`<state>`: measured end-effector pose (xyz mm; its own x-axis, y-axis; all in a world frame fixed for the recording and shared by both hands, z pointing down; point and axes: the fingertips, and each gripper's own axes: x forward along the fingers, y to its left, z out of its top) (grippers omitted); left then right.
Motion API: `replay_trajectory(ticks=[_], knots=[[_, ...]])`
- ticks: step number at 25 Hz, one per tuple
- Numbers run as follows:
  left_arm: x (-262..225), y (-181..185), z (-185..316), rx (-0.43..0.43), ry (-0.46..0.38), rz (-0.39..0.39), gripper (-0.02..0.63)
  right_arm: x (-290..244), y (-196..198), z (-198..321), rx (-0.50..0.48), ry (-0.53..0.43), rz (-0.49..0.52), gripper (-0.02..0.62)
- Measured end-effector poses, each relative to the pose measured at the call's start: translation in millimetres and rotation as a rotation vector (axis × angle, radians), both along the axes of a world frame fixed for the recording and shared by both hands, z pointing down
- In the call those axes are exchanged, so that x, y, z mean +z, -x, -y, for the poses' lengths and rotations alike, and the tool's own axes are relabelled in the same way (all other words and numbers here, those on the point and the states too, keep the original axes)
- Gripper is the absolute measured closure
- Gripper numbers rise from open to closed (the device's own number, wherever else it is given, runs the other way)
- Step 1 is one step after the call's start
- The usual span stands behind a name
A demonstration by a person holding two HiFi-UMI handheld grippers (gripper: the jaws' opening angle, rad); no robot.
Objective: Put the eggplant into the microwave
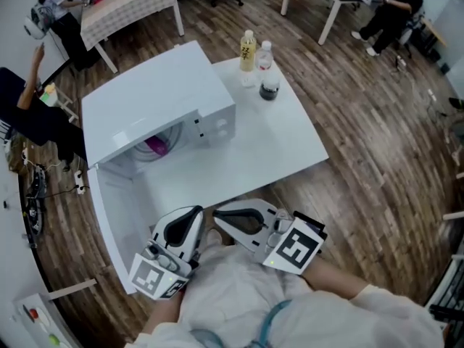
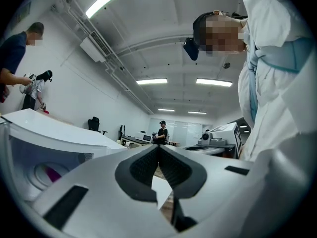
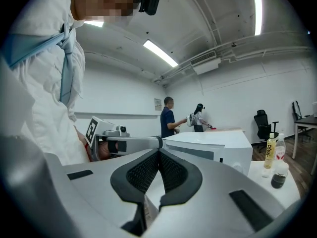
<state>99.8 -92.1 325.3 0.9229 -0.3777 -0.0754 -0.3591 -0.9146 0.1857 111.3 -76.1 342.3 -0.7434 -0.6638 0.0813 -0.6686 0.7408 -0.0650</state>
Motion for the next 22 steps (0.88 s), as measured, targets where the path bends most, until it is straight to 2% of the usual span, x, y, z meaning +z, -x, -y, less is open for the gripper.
replay_trajectory(ticks=[22], knots=[[6.1, 6.2, -1.1, -0.026, 0.038, -0.025, 0.600, 10.3, 4.2, -1.8, -0.020, 0.027, -0.016, 0.563]])
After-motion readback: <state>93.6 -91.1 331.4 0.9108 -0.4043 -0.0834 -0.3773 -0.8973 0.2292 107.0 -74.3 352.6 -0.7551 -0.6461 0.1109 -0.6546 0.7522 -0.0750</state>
